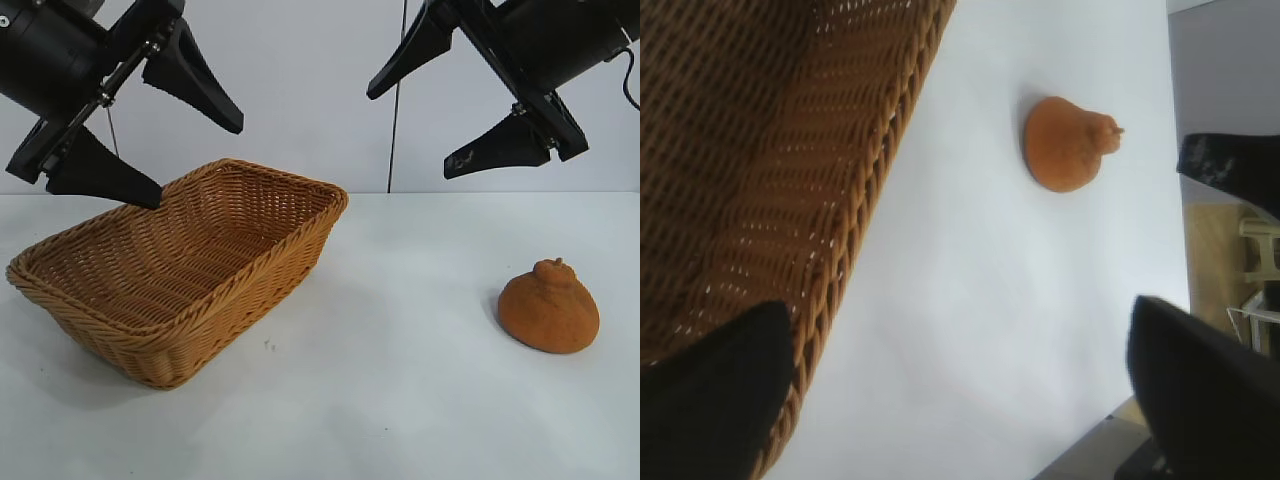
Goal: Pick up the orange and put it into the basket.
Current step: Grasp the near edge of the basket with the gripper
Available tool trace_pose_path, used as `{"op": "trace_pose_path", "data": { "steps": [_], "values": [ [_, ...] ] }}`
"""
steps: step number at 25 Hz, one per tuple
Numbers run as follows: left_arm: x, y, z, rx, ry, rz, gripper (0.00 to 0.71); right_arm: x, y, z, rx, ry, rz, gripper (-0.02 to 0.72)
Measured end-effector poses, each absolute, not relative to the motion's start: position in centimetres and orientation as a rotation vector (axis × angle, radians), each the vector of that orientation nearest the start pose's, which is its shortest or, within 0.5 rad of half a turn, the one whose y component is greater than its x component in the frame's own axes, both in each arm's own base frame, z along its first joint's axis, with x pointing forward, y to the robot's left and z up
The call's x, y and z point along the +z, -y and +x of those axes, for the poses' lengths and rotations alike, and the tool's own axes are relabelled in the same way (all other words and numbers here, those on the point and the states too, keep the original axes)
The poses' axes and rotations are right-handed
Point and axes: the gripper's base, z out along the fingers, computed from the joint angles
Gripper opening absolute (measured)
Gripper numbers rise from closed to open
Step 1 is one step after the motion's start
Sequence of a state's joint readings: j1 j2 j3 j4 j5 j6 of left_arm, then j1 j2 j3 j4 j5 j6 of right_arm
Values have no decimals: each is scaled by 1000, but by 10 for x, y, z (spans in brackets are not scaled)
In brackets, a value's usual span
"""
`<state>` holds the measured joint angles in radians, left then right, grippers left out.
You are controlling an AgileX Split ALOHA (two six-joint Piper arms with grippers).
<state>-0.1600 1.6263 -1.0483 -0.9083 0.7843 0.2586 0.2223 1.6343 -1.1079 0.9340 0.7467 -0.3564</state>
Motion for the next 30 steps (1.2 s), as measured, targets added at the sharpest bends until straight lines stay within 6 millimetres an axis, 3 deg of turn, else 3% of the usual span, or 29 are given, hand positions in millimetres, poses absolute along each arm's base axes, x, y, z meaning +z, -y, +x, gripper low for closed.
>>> {"op": "trace_pose_path", "data": {
  "steps": [10, 20, 26, 30],
  "values": [
    [224, 77, 302, -700, -2877, -503, 643, 254, -123, 318, 984, -2567, 12, 620],
    [220, 68, 305, -561, -2795, -957, 643, 254, -123, 319, 980, -2563, 15, 620],
    [218, 91, 298, -410, -2801, -932, 643, 254, -123, 319, 977, -2561, 17, 620],
    [218, 107, 297, -372, -2710, -1023, 643, 254, -123, 319, 977, -2560, 18, 620]
  ]
}}
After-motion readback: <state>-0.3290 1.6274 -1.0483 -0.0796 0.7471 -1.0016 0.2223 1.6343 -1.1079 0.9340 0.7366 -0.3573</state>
